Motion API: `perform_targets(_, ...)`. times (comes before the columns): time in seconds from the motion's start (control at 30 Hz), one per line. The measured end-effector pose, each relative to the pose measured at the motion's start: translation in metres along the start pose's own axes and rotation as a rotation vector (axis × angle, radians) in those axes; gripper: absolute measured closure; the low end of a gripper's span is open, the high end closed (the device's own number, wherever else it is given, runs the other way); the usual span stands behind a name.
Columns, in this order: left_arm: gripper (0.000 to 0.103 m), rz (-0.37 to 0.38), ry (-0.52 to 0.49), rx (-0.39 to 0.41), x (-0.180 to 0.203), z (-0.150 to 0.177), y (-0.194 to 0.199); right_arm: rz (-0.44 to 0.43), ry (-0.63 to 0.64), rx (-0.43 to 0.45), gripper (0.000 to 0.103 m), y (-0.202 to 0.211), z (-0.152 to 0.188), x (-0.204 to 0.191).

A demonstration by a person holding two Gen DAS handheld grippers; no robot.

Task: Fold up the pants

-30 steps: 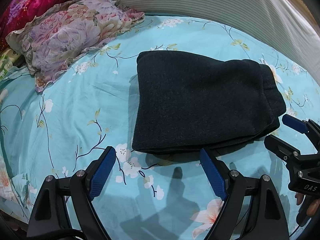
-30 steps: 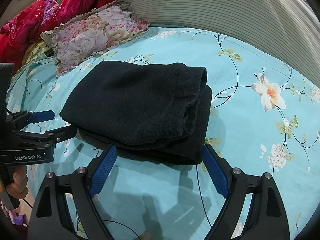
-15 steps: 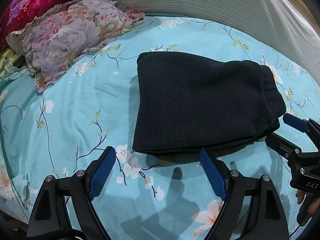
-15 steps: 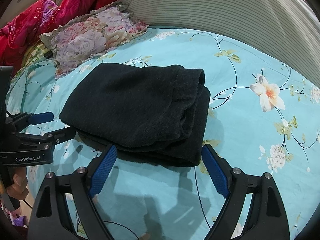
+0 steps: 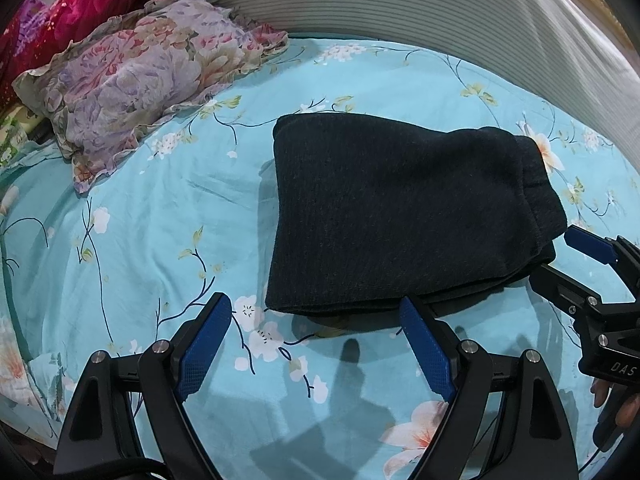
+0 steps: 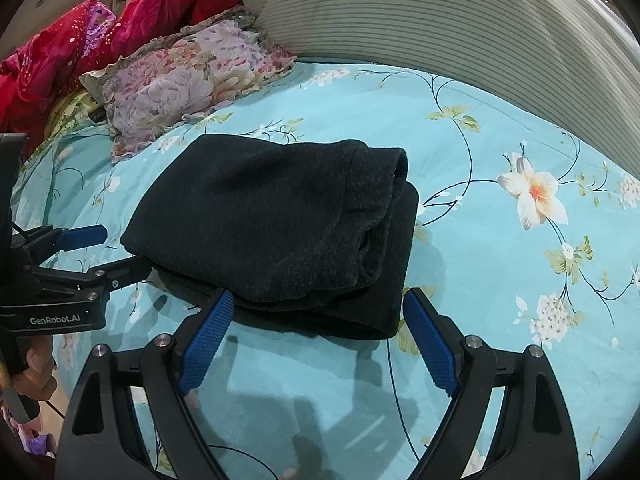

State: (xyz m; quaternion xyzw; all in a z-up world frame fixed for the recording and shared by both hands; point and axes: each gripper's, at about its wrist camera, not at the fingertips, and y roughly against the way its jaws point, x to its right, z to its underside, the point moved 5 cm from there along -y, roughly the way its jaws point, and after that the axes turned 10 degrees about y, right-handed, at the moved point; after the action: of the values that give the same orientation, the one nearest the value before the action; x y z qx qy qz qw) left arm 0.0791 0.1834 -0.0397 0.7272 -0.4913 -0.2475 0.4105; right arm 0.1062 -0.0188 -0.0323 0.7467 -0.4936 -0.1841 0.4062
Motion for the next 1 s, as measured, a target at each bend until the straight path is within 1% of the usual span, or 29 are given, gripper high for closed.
perform_targets(0.47, 0.017, -0.008, -0.011, 0.036, 0.0036, -0.0029, 0.0078, 0.004, -0.009, 0.019, 0.016, 0.0051, -0.0045, 0.0035)
perform_targets(1.0, 0.017, 0.006, -0.005, 0.025, 0.0059, -0.0068, 0.0072, 0.013, -0.028, 0.014, 0.016, 0.0049, -0.0037, 0.0076)
